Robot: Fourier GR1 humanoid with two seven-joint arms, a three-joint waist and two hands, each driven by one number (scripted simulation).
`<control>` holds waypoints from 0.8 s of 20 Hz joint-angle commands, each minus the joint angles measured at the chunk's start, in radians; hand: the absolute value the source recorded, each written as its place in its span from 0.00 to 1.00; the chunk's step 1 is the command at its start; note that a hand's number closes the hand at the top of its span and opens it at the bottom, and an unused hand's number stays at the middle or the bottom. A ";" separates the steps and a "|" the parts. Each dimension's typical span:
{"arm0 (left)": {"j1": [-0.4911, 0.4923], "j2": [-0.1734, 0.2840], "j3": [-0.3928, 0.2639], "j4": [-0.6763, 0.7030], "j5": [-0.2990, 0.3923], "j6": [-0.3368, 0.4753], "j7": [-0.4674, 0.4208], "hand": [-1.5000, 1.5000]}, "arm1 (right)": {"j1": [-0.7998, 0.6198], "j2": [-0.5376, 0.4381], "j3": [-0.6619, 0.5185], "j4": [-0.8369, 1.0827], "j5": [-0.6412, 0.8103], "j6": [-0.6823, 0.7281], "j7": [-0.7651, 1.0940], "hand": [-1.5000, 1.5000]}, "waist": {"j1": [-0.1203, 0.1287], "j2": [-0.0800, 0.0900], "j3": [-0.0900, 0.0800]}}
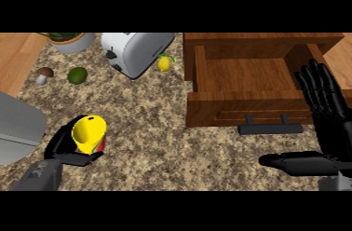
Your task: Pick up the cup, place it into the drawer and close the drawer
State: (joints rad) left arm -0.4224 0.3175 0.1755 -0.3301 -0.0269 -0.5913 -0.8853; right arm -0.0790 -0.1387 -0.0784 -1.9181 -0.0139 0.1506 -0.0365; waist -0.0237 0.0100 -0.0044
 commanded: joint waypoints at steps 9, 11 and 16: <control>0.021 -0.076 0.007 -0.077 0.089 -0.168 -0.183 1.00 | -0.003 -0.008 -0.006 -0.004 0.006 0.000 0.017 0.00 | 0.006 -0.003 0.000; 0.004 -0.087 0.084 -0.051 0.153 -0.045 -0.167 1.00 | -0.001 -0.035 -0.033 -0.015 -0.013 0.020 0.010 0.00 | -0.002 -0.002 0.000; -0.006 -0.126 0.176 -0.069 0.219 0.152 -0.231 1.00 | -0.003 -0.009 -0.018 -0.023 0.002 -0.007 0.028 0.00 | 0.008 -0.004 0.002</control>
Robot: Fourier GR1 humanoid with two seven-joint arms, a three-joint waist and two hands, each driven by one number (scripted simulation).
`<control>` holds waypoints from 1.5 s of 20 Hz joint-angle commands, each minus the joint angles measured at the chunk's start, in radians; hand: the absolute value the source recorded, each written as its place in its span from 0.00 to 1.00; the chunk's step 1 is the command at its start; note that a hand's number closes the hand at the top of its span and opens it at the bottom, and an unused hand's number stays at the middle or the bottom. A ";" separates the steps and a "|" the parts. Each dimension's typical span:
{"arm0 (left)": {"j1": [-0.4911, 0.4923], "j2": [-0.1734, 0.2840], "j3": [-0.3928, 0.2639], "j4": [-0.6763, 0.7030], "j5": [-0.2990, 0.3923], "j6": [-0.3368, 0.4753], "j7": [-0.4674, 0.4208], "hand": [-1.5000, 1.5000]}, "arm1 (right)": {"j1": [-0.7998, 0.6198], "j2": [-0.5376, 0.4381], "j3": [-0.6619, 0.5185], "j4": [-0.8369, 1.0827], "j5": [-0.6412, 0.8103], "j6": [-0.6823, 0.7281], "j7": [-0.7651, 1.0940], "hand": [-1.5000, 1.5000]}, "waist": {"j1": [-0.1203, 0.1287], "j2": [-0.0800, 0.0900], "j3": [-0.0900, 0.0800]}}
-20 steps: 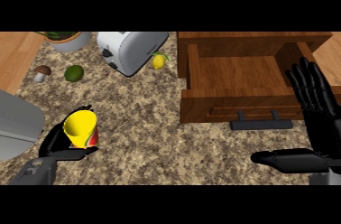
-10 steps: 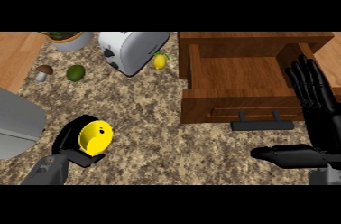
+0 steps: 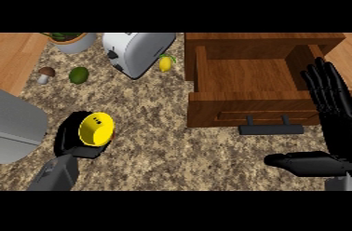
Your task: Pick up the cup, place it into the drawer and close the drawer
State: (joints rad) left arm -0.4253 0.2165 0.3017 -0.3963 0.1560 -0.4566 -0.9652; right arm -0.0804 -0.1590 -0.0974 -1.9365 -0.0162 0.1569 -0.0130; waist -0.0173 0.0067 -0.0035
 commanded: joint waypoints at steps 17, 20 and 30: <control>-0.107 -0.124 -0.111 -0.526 0.031 0.205 0.212 1.00 | 0.059 -0.022 -0.071 -0.013 -0.038 0.030 -0.020 0.00 | 0.022 -0.012 0.004; -0.173 -0.193 -0.161 -0.653 0.024 0.305 0.362 1.00 | 0.036 -0.034 -0.083 0.068 -0.021 0.038 -0.069 0.00 | 0.029 -0.013 0.005; -0.440 -0.216 -0.276 -0.634 -0.009 0.512 0.592 1.00 | 0.013 -0.013 -0.050 0.057 -0.003 0.034 -0.051 0.00 | 0.010 -0.006 0.004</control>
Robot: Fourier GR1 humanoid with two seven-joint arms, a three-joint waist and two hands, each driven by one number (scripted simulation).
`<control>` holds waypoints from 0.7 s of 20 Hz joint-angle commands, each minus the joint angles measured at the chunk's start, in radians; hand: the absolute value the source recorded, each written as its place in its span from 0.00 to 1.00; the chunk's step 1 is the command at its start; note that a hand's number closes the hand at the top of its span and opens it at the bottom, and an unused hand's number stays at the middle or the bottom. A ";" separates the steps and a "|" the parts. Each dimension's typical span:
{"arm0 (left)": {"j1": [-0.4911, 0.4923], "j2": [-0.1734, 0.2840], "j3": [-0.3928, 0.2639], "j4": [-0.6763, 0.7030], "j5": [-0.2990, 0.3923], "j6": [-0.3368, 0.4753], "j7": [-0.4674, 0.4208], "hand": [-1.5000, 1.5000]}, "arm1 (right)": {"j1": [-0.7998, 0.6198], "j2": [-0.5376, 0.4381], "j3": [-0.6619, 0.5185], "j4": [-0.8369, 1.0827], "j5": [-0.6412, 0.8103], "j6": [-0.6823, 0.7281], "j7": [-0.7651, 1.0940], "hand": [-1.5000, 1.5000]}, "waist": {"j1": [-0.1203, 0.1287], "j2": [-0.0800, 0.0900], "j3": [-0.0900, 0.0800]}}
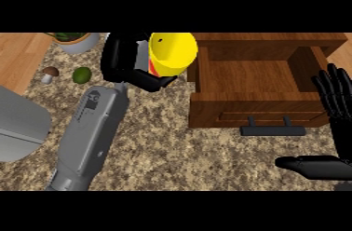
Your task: Pick up the cup, place it into the drawer and close the drawer
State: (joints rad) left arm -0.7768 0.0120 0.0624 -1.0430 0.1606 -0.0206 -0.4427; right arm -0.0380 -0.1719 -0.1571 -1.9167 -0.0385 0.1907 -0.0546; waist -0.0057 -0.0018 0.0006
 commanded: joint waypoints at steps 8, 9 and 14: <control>-0.336 -0.012 -0.134 0.193 0.068 0.247 0.135 1.00 | 0.018 -0.015 -0.029 0.001 -0.023 0.032 -0.018 0.00 | -0.022 0.005 0.000; -0.325 -0.012 -0.159 0.231 0.108 0.246 0.124 1.00 | -0.053 -0.017 -0.020 0.037 -0.023 0.020 0.015 0.00 | -0.019 0.006 0.000; -0.411 -0.012 -0.185 0.385 0.192 0.288 0.110 1.00 | 0.023 0.001 -0.006 -0.002 -0.007 0.030 -0.027 0.00 | -0.037 0.009 0.000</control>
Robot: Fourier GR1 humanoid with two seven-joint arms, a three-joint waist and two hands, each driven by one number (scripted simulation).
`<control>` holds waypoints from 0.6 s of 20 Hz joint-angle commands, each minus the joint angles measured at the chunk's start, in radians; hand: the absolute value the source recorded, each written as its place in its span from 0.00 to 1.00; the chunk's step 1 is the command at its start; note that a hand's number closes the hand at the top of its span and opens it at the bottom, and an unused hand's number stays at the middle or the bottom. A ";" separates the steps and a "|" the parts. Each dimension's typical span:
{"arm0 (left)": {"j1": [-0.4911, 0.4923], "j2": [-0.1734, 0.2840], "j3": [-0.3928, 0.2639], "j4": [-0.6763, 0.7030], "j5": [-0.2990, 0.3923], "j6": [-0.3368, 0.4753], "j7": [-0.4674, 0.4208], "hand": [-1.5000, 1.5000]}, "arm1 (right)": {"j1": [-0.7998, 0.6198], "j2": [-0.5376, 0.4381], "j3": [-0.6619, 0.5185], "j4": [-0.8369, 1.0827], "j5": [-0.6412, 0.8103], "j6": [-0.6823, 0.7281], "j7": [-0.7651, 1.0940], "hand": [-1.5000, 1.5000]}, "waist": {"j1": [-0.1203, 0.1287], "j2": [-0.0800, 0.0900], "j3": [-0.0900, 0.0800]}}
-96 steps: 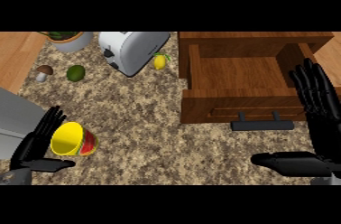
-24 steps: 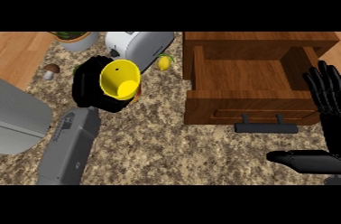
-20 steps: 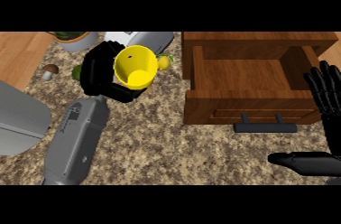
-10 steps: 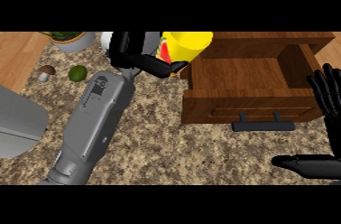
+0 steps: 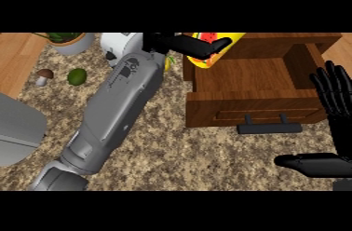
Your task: Pick up the cup, place it into the drawer and close the drawer
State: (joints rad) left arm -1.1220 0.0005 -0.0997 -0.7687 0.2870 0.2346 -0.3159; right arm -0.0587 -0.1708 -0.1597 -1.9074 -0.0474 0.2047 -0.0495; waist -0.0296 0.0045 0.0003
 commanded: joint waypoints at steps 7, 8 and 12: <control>-0.101 -0.001 -0.160 0.237 0.167 0.080 -0.075 1.00 | 0.019 -0.002 -0.010 -0.002 -0.007 0.015 -0.010 0.00 | -0.019 0.005 0.000; -0.127 -0.001 -0.133 0.252 0.137 0.040 -0.040 1.00 | -0.032 -0.008 -0.015 0.022 -0.020 0.015 -0.003 0.00 | -0.003 0.003 0.000; -0.166 -0.001 -0.245 0.295 0.238 0.127 -0.029 1.00 | -0.016 -0.027 -0.026 0.040 -0.020 0.042 -0.034 0.00 | -0.033 0.007 0.001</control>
State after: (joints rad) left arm -1.2647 0.0001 -0.2734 -0.5173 0.4729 0.3174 -0.3494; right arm -0.0835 -0.1927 -0.1807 -1.8873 -0.0711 0.2335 -0.0533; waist -0.0532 0.0104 0.0008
